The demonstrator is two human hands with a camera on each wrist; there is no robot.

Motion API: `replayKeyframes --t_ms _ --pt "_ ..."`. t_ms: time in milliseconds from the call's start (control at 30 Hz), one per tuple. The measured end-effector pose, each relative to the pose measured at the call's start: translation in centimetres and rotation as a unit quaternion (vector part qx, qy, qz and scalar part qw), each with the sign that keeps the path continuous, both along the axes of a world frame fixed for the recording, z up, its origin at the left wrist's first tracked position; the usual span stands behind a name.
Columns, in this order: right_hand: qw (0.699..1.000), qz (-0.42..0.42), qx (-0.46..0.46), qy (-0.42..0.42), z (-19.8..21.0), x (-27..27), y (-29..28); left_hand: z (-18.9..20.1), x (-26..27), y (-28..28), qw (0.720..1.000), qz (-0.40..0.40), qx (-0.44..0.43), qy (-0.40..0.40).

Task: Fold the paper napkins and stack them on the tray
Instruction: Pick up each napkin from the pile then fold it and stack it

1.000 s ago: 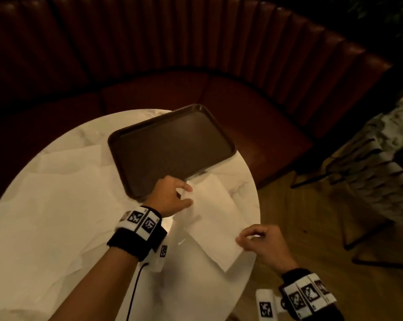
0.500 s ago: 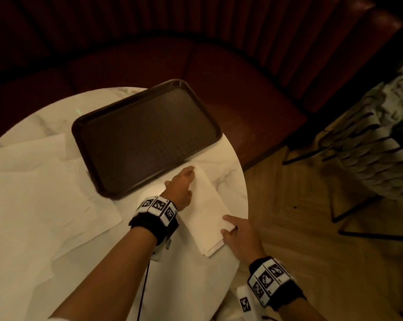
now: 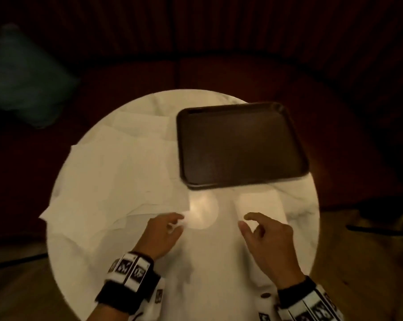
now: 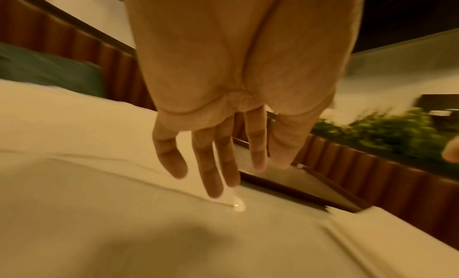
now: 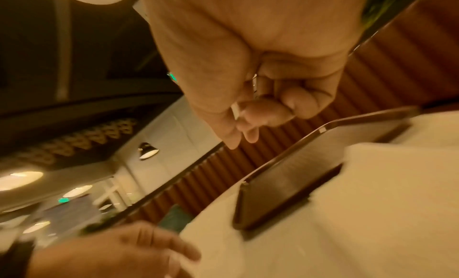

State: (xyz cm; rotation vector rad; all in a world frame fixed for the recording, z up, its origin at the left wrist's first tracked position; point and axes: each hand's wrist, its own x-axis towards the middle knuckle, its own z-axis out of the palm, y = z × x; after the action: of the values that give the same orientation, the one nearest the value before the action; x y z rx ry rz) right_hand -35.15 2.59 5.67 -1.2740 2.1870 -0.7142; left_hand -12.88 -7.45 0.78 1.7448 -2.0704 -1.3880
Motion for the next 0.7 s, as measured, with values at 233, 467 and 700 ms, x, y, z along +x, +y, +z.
replayKeyframes --t_ms 233,467,700 --pt "0.96 0.255 0.112 0.022 -5.3 17.3 -15.6 -1.4 19.1 1.8 0.984 0.167 0.052 -0.047" --pt "0.949 0.145 0.257 0.11 -8.2 23.4 -25.5 -4.6 24.2 1.1 0.979 0.184 0.086 -0.006" --pt "0.947 0.132 0.284 0.077 -9.4 26.0 -27.1 -6.7 27.3 1.0 0.976 0.17 0.134 0.028"
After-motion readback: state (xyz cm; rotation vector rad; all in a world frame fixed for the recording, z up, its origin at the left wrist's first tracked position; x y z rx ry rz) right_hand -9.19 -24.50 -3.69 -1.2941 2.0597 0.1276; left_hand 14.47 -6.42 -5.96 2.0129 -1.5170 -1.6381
